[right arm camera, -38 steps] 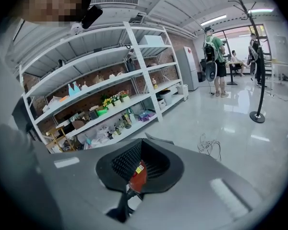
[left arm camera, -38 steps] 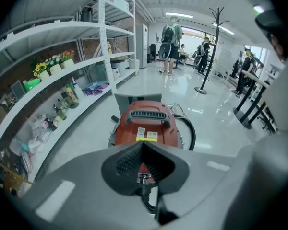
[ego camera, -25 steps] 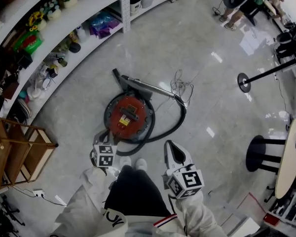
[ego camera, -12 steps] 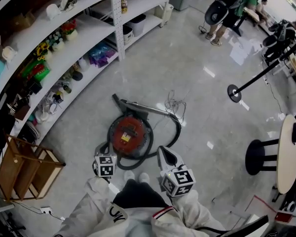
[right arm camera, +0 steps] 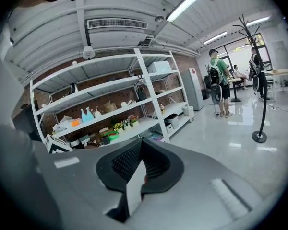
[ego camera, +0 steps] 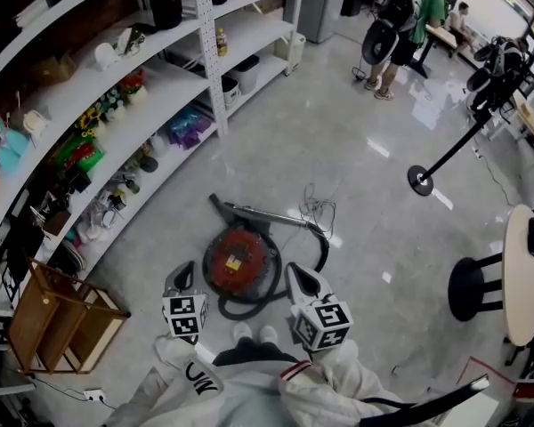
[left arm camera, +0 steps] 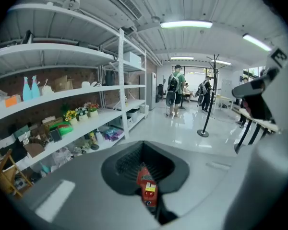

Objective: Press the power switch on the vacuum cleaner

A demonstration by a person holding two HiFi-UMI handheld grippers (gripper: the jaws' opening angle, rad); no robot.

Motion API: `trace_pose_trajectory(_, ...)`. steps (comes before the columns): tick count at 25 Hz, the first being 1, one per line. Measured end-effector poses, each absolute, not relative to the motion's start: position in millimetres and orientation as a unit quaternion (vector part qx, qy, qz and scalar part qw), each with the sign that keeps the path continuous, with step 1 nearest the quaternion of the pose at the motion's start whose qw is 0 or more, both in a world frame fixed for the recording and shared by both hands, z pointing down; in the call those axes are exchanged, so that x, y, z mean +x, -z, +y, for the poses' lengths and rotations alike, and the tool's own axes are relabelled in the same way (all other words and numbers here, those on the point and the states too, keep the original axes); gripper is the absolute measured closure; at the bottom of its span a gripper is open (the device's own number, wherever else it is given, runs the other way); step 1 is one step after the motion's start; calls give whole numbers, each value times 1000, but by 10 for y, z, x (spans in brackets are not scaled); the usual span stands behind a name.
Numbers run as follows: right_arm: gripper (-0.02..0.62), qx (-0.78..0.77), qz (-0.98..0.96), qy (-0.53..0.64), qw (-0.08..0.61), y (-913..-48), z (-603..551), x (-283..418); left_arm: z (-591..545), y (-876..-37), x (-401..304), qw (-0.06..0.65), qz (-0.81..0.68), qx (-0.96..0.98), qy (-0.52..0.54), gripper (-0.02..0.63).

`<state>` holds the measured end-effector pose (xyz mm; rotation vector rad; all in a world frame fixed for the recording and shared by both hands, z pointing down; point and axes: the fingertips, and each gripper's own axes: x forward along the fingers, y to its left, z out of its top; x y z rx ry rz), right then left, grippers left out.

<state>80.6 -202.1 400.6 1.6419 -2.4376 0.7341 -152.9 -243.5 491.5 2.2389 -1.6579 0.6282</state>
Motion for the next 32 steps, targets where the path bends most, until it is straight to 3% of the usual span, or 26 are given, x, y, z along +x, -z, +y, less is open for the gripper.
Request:
trace_pose_trajectory(13, 595, 544, -817, -190, 37, -3485, -2072, 927, -2339, -3573, -1228, 51, -567, 810, -139, 606)
trace_pose_trajectory(32, 595, 516, -837, -179, 27, -3392, -1786, 1083, -1875, -3458, -950, 32, -580, 803, -134, 606)
